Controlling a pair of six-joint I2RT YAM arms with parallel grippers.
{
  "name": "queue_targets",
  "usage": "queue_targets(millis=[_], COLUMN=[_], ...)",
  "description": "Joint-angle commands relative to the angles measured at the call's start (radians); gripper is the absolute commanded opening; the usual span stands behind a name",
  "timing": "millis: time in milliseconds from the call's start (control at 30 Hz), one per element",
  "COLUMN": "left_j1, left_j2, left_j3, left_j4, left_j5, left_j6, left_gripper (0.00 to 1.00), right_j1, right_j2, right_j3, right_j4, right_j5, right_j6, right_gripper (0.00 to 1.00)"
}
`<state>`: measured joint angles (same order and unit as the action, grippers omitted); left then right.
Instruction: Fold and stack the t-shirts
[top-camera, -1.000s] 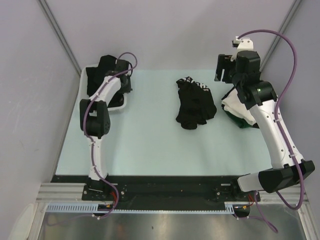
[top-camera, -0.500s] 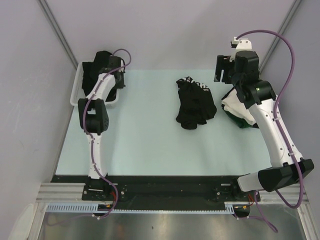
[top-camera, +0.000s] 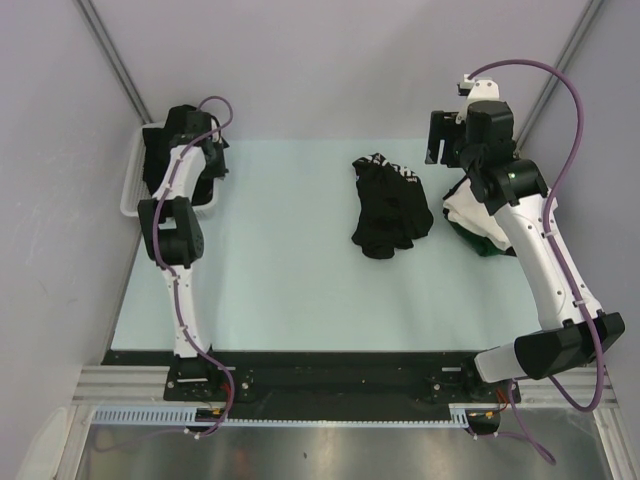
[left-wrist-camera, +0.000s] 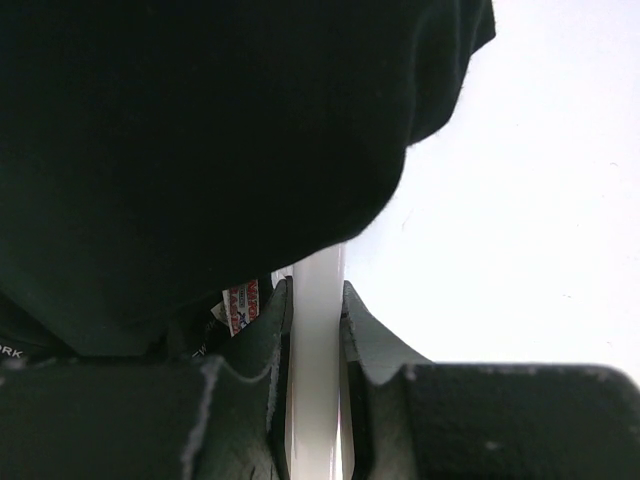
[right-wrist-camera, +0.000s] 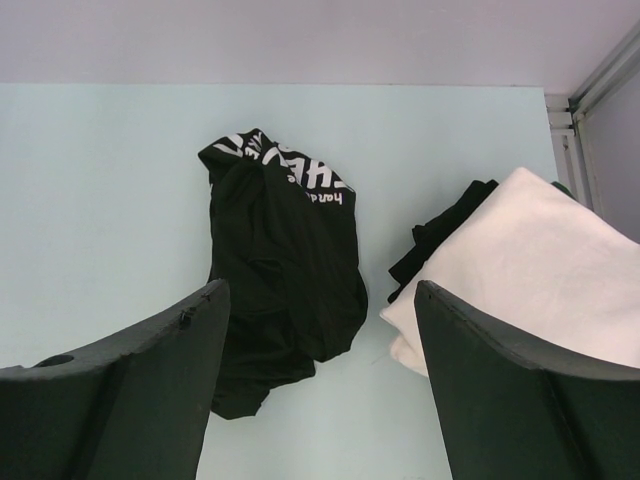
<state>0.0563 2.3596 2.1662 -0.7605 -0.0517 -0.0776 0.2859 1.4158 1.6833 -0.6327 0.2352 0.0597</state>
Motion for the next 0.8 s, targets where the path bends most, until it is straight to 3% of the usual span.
queue_targets(millis=[0, 400, 567, 767], left_j1=[0.071, 0.097, 0.120, 0.157], left_j2=[0.098, 0.010, -0.033, -0.049], left_j3=[0.032, -0.032, -0.054, -0.049], left_j4=[-0.059, -0.115, -0.191, -0.247], left_j5=[-0.058, -0.417, -0.559, -0.560], left_j6=[-0.013, -0.100, -0.160, -0.172], left_gripper=[0.01, 0.09, 0.30, 0.47], right_j1=[-0.001, -0.001, -0.001, -0.001], right_j2=[-0.020, 0.009, 0.026, 0.032], right_j3=[0.027, 0.029, 0.035, 0.038], right_j4=[0.008, 0.018, 0.031, 0.044], right_j5=[0.012, -0.008, -0.022, -0.046], right_j6=[-0.008, 0.011, 0.029, 0.054], right_gripper=[0.80, 0.80, 0.81, 0.81])
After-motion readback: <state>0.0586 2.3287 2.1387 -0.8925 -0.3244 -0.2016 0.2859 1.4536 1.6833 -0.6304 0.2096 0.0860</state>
